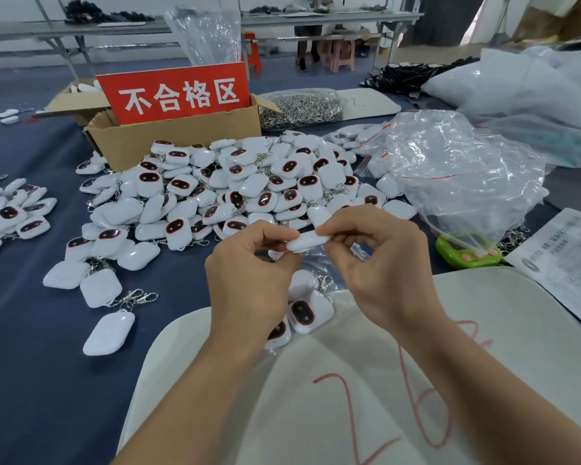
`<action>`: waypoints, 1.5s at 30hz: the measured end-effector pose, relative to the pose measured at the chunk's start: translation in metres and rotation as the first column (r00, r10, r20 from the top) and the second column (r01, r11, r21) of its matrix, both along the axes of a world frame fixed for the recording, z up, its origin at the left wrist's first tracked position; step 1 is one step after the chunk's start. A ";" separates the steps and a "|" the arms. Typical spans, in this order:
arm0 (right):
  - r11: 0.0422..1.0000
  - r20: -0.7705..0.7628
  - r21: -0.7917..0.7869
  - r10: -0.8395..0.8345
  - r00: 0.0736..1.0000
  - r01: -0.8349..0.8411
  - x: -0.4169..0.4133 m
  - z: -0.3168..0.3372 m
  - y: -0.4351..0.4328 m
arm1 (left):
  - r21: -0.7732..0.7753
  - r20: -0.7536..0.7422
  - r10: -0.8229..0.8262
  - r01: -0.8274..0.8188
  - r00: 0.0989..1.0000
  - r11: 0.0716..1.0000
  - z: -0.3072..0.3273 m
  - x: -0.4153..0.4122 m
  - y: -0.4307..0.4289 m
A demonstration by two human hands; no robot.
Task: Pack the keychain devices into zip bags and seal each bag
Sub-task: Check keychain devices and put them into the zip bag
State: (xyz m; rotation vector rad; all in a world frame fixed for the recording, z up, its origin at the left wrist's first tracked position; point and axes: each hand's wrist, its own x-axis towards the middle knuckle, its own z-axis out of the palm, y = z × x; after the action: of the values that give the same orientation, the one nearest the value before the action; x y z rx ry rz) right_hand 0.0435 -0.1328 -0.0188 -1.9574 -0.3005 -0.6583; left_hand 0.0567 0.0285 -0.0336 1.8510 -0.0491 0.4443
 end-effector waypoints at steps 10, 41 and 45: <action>0.993 -0.110 0.077 -0.076 0.991 0.085 0.004 0.001 0.001 | 0.066 0.028 -0.034 0.032 0.999 0.997 0.004 -0.002 -0.003; 0.933 -0.432 -0.011 -0.330 0.840 0.361 0.035 -0.008 -0.049 | -0.079 0.055 0.187 -0.182 0.981 0.980 0.003 0.008 0.005; 0.968 -0.563 0.014 -0.200 0.802 0.252 0.033 -0.011 -0.040 | -0.146 0.045 0.207 -0.199 0.977 0.969 0.006 0.014 0.014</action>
State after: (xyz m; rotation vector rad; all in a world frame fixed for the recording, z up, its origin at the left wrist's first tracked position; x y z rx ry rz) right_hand 0.0763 -0.1724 -0.0296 -2.0183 0.3296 -0.2105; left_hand 0.0707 0.0423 -0.0279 1.7099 0.1302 0.6298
